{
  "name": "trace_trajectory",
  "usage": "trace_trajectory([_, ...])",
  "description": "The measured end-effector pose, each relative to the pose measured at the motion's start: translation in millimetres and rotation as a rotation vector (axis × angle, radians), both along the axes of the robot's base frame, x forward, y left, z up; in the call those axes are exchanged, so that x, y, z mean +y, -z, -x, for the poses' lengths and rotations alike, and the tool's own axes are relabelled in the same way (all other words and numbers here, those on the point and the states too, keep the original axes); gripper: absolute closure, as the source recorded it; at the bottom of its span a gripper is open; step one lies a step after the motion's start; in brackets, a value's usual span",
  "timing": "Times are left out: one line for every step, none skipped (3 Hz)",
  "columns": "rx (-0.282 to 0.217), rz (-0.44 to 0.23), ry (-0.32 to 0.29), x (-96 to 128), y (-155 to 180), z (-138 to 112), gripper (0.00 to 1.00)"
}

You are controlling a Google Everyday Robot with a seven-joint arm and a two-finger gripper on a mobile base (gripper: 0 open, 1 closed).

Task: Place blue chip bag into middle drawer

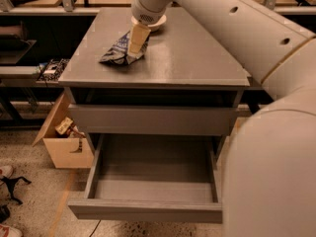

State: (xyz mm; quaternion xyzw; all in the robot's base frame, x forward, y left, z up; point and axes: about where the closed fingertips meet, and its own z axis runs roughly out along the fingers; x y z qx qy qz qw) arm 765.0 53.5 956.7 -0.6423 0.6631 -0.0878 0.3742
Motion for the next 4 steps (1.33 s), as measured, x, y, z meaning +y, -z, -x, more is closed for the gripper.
trace_trajectory([0.016,0.014,-0.018,11.5,16.9,-22.0,0.00])
trace_trajectory([0.061,0.033,-0.011,9.2,40.5,-32.5,0.00])
trace_trajectory([0.106,0.049,-0.008,4.0,60.6,-35.9,0.00])
trace_trajectory([0.128,0.053,-0.016,0.7,71.1,-36.2,0.18])
